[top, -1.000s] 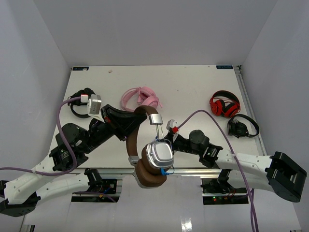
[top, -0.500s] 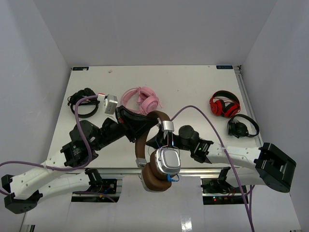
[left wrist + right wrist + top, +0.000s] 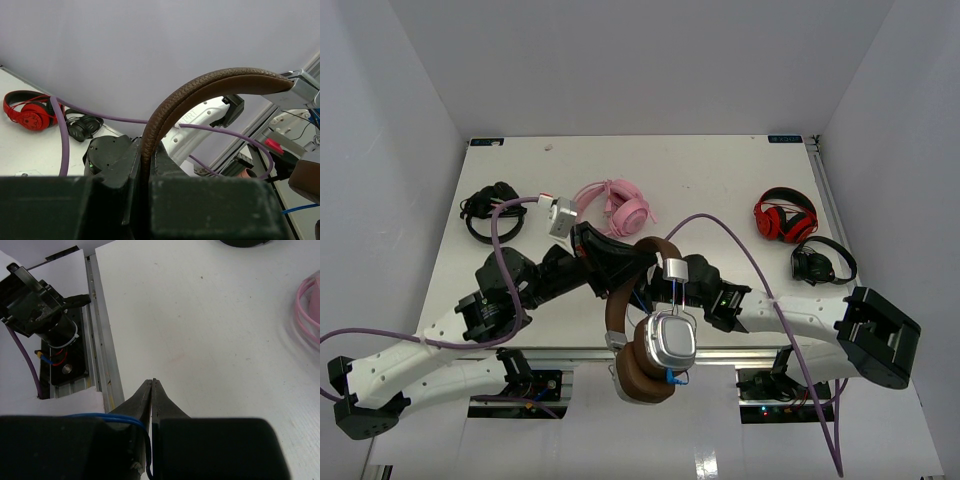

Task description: Wrap the headphones

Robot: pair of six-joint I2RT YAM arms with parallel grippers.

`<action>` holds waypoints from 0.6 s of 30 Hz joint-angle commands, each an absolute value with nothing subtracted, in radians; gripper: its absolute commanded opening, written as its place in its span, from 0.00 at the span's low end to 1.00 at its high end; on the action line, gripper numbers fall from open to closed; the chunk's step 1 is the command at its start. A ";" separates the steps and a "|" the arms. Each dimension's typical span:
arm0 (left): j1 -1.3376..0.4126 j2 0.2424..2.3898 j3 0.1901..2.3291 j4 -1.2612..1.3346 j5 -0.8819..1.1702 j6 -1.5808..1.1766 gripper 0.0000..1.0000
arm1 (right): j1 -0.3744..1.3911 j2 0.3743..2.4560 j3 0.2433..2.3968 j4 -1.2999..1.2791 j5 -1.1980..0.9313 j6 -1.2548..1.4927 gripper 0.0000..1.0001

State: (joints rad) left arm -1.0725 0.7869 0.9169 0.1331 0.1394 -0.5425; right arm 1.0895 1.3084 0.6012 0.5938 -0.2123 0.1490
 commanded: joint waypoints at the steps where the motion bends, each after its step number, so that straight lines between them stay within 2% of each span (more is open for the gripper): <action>1: -1.071 0.764 0.899 0.169 0.064 -0.548 0.00 | 1.107 1.328 0.663 0.600 -0.207 0.133 0.08; 18: -1.071 0.838 0.900 0.195 -0.060 -0.483 0.00 | 1.145 1.395 0.726 0.563 -0.190 0.112 0.08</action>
